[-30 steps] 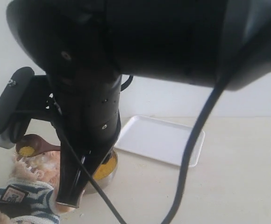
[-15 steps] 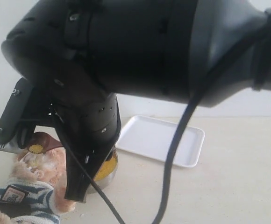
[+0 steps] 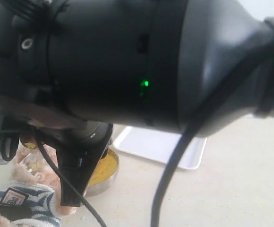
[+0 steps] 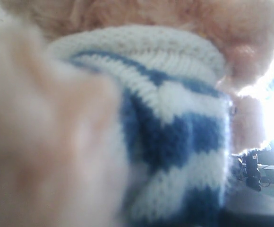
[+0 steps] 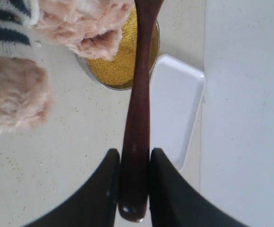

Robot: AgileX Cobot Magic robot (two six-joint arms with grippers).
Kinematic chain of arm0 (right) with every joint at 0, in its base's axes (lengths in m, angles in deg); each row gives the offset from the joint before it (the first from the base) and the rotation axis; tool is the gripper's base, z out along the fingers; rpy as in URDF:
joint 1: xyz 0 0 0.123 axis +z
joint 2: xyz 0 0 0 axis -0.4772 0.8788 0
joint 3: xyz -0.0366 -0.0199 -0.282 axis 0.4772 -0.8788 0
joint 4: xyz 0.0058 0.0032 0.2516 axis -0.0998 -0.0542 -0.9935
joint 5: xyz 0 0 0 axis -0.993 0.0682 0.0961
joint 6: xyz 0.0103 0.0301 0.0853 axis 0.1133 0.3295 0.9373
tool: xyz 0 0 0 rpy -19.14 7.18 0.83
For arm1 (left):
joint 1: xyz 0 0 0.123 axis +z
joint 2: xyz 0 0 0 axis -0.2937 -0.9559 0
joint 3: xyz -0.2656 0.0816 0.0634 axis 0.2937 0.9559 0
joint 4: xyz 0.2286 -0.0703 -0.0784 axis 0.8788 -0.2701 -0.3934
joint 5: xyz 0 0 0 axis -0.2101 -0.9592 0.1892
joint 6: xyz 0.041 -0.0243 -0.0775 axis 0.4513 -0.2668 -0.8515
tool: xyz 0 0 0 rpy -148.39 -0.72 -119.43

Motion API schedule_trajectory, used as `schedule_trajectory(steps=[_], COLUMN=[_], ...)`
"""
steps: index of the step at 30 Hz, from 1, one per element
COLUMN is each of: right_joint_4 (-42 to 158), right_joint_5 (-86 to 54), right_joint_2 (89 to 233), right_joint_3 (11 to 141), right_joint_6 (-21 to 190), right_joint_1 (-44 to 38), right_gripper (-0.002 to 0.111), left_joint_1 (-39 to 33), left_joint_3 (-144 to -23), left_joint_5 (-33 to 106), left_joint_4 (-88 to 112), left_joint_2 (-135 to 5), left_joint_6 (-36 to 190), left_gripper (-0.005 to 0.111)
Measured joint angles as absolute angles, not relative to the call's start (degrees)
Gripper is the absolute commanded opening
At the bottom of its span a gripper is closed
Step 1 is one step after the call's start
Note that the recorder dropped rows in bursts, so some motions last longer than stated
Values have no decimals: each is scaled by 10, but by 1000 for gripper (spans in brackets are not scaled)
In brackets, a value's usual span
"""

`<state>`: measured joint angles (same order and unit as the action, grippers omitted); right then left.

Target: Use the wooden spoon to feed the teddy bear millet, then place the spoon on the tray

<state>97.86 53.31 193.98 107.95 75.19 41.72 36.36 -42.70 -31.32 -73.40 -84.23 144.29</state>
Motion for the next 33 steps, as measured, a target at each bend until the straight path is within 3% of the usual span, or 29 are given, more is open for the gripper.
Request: schedule_trajectory(steps=[14,25,33], right_joint_4=[1080,1193,1208], right_joint_5=[537,536,536], right_joint_2=[1940,1927,1907], right_joint_3=[1077,929,886], right_joint_6=[753,932,952], right_joint_1=[473,474,474], right_gripper=[0,0,0], left_joint_1=[364,364,364], left_joint_3=[-422,-422,-422], left_joint_5=[-314,-315,-315], left_joint_4=[-731,-733,-736], left_joint_2=[-842,-842,-842], left_joint_6=[1443,1443,1443], left_gripper=[4,4,4])
